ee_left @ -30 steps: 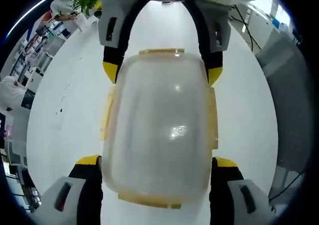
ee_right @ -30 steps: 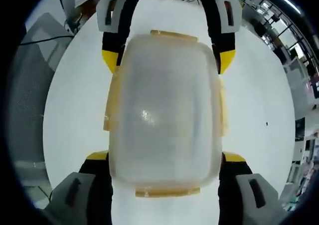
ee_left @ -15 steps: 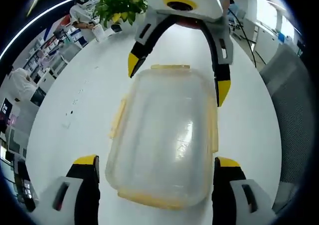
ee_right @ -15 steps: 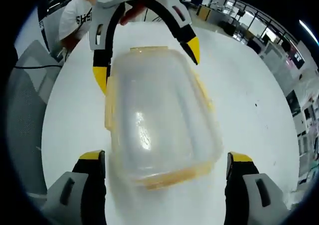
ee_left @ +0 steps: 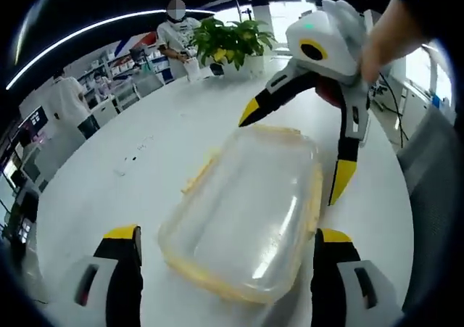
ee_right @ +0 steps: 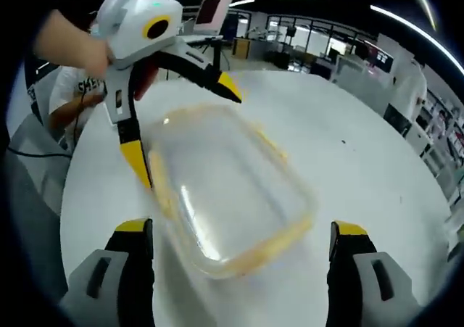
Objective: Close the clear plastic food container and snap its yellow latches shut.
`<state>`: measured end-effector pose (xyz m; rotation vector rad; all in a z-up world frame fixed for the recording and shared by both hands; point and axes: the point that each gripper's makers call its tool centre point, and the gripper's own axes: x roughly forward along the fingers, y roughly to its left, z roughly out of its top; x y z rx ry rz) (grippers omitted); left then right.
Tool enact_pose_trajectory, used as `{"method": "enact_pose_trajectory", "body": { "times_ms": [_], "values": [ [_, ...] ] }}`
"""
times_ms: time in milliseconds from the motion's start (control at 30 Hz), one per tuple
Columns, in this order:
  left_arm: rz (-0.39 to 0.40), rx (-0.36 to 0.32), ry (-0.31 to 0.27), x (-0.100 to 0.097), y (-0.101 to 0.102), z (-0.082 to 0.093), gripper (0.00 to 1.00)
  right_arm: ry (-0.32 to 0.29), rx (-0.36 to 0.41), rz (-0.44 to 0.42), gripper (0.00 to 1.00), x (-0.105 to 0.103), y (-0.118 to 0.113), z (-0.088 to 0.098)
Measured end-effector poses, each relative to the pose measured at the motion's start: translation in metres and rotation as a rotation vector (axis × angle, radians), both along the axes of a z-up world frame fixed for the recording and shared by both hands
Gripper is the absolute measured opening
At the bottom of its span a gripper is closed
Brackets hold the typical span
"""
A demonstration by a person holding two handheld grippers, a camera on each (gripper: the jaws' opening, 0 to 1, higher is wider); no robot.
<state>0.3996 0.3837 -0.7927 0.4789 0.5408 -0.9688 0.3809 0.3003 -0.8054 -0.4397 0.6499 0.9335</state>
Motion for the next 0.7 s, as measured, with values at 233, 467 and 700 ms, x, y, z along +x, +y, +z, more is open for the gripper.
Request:
{"method": "enact_pose_trajectory", "body": {
  "times_ms": [233,467,700],
  "values": [
    [0.071,-0.097,0.027,-0.007,0.003,0.001,0.97,-0.007,0.13,-0.117,1.0,0.002,0.006,0.012],
    [0.167,-0.184,0.057,-0.008,0.007,-0.002,0.97,0.004,0.167,-0.149,1.0,-0.009,0.007,0.005],
    [0.198,-0.202,0.074,-0.014,0.012,-0.005,0.96,0.027,0.218,-0.219,1.0,-0.012,0.002,0.004]
  ]
}}
